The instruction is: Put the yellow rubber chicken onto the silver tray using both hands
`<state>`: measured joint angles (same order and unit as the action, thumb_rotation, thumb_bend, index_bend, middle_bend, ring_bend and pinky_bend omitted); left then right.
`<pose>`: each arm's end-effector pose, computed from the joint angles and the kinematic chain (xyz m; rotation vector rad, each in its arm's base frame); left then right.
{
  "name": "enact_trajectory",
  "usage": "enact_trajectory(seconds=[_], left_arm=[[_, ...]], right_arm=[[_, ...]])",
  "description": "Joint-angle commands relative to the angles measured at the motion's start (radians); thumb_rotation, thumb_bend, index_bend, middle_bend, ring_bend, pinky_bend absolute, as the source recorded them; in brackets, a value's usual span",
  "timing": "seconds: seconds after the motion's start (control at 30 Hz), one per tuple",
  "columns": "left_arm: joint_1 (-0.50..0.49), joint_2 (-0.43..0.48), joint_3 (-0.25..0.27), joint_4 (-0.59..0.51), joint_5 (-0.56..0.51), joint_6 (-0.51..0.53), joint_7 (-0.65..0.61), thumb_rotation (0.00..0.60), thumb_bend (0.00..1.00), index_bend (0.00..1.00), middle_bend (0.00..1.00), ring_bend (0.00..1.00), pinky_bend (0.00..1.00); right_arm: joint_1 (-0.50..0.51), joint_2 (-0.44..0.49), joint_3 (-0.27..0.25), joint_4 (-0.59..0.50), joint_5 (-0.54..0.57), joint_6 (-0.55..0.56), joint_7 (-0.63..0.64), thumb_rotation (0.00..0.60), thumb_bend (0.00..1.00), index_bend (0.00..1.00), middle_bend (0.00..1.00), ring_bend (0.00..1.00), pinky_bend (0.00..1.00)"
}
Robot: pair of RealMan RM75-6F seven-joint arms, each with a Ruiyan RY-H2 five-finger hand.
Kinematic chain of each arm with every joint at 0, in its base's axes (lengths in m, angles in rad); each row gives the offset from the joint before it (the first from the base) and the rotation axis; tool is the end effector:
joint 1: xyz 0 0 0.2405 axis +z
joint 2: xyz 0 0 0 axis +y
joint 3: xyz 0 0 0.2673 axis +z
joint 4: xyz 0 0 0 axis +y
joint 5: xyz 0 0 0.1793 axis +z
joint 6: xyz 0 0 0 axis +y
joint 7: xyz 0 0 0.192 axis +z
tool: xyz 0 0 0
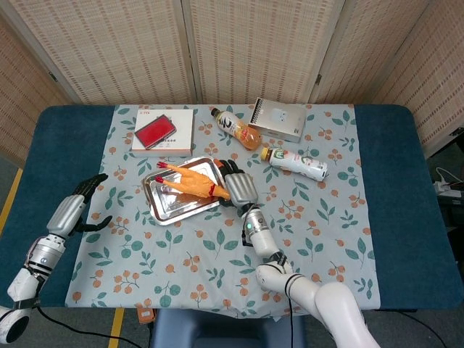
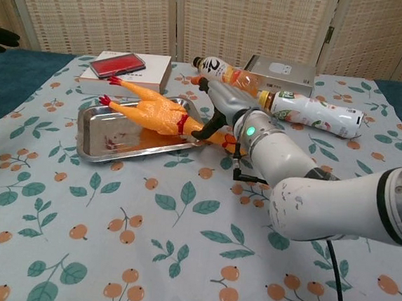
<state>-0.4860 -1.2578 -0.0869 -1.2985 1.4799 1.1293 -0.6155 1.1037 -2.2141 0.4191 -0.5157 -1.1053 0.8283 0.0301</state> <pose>-0.2693 0.3613 0.1288 -1.5289 -1.2894 -1.2275 -0.0560 -0.4553 -0.1298 1.6568 -1.1383 1.1296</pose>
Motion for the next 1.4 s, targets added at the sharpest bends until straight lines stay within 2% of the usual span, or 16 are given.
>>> enact_trajectory(seconds=[0.03, 0.2, 0.3, 0.4, 0.53, 0.57, 0.67, 0.8, 0.87, 1.0, 1.1, 1.2, 1.4], left_arm=[[0.001, 0.006, 0.001, -0.009, 0.0, 0.001, 0.003, 0.6, 0.32, 0.0, 0.0, 0.0, 0.0], [0.01, 0.018, 0.004, -0.034, 0.004, 0.019, 0.017, 0.6, 0.32, 0.0, 0.0, 0.0, 0.0], [0.021, 0.028, 0.006, -0.05, 0.006, 0.035, 0.029, 0.6, 0.32, 0.0, 0.0, 0.0, 0.0], [0.044, 0.047, 0.018, -0.069, 0.009, 0.061, 0.062, 0.6, 0.33, 0.0, 0.0, 0.0, 0.0], [0.111, 0.089, 0.055, -0.103, 0.014, 0.126, 0.149, 0.6, 0.34, 0.0, 0.0, 0.0, 0.0], [0.141, 0.101, 0.07, -0.118, 0.015, 0.156, 0.178, 0.6, 0.34, 0.0, 0.0, 0.0, 0.0], [0.22, 0.126, 0.111, -0.144, 0.0, 0.217, 0.278, 0.6, 0.35, 0.0, 0.0, 0.0, 0.0], [0.318, 0.126, 0.138, -0.175, -0.03, 0.313, 0.431, 0.6, 0.35, 0.0, 0.0, 0.0, 0.0], [0.351, 0.139, 0.154, -0.206, -0.008, 0.361, 0.501, 0.6, 0.35, 0.0, 0.0, 0.0, 0.0], [0.402, 0.167, 0.196, -0.252, 0.081, 0.445, 0.525, 0.6, 0.36, 0.0, 0.0, 0.0, 0.01], [0.433, 0.177, 0.216, -0.263, 0.14, 0.5, 0.543, 0.6, 0.36, 0.0, 0.0, 0.0, 0.01], [0.456, 0.154, 0.207, -0.241, 0.182, 0.559, 0.573, 0.6, 0.36, 0.0, 0.0, 0.0, 0.01], [0.472, 0.139, 0.184, -0.226, 0.171, 0.57, 0.583, 0.6, 0.35, 0.0, 0.0, 0.0, 0.0]], right_arm=[[-0.029, 0.039, -0.002, -0.06, -0.004, 0.027, -0.032, 0.6, 0.22, 0.0, 0.03, 0.0, 0.22], [-0.084, 0.121, -0.002, -0.208, -0.005, 0.071, -0.067, 0.6, 0.22, 0.0, 0.02, 0.0, 0.2], [-0.15, 0.231, -0.02, -0.399, -0.002, 0.086, -0.103, 0.6, 0.21, 0.0, 0.0, 0.0, 0.17], [-0.235, 0.377, -0.059, -0.648, 0.001, 0.119, -0.179, 0.6, 0.2, 0.0, 0.0, 0.0, 0.14], [-0.376, 0.591, -0.16, -0.976, -0.038, 0.224, -0.281, 0.6, 0.2, 0.0, 0.0, 0.0, 0.12], [-0.425, 0.654, -0.201, -1.059, -0.067, 0.274, -0.308, 0.6, 0.2, 0.0, 0.0, 0.0, 0.12], [-0.548, 0.787, -0.32, -1.202, -0.173, 0.412, -0.359, 0.6, 0.2, 0.0, 0.0, 0.0, 0.1], [-0.711, 0.896, -0.478, -1.252, -0.332, 0.605, -0.387, 0.6, 0.2, 0.0, 0.0, 0.0, 0.05], [-0.8, 0.941, -0.553, -1.252, -0.401, 0.703, -0.373, 0.6, 0.2, 0.0, 0.0, 0.0, 0.02], [-0.937, 0.972, -0.632, -1.169, -0.506, 0.867, -0.332, 0.6, 0.2, 0.0, 0.0, 0.0, 0.0], [-0.999, 0.988, -0.644, -1.118, -0.519, 0.925, -0.274, 0.6, 0.2, 0.0, 0.0, 0.0, 0.0], [-1.008, 1.026, -0.633, -1.111, -0.527, 0.927, -0.205, 0.6, 0.2, 0.0, 0.0, 0.0, 0.0], [-1.027, 1.053, -0.593, -1.109, -0.501, 0.908, -0.15, 0.6, 0.2, 0.0, 0.0, 0.0, 0.0]])
